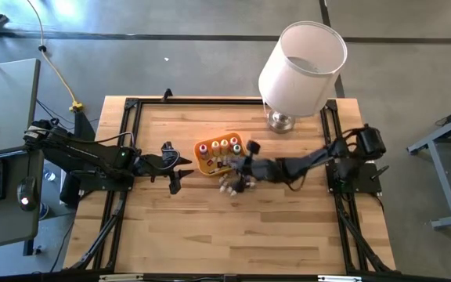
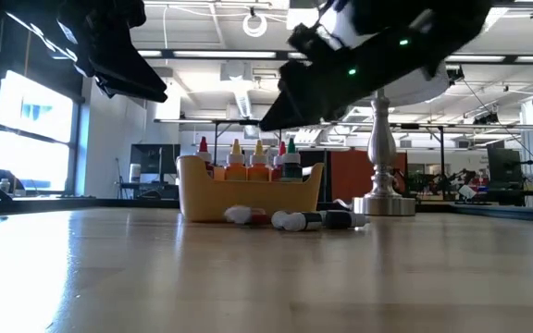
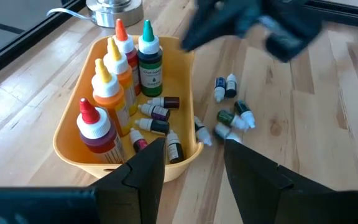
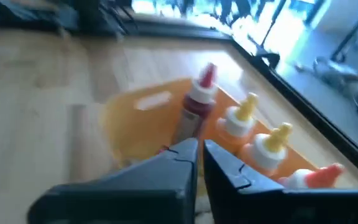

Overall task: Pick & Place food coloring
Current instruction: Put the small black food coloring bottle into the yellow bin

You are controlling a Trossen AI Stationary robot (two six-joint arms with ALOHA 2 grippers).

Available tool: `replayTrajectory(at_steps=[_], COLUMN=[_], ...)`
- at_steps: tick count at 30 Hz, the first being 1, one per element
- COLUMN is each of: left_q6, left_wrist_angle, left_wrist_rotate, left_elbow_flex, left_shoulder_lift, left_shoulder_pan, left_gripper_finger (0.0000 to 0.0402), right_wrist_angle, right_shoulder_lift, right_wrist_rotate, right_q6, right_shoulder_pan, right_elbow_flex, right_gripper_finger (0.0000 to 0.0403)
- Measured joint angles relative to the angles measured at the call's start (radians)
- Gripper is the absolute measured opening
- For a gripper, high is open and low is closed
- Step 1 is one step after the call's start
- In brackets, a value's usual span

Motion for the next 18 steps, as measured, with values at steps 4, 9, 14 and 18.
replayTrajectory(at_steps=[4, 9, 14, 18], left_q6=[0.0, -0.001, -0.016, -0.052], left_wrist_angle=[-0.001, -0.02, -0.021, -0.021], left_wrist_rotate=[0.0, 0.006, 0.011, 0.011], left_elbow_flex=[0.0, 0.0, -0.013, -0.035], left_shoulder_lift=[0.0, 0.0, 0.0, 0.0], left_shoulder_pan=[0.0, 0.0, 0.0, 0.0], left_gripper_finger=[0.0161, 0.0161, 0.0161, 0.0161], right_wrist_angle=[-0.139, -0.17, -0.304, -0.496], right_shoulder_lift=[0.005, 0.005, 0.005, 0.005], right_wrist_rotate=[-0.161, -0.35, -0.343, -0.281], right_q6=[-0.019, -0.027, -0.026, 0.018], right_shoulder_pan=[-0.066, -0.062, 0.005, 0.056], right_elbow_flex=[0.072, 0.107, 0.097, 0.097], right_gripper_finger=[0.0002, 0.0039, 0.0099, 0.013])
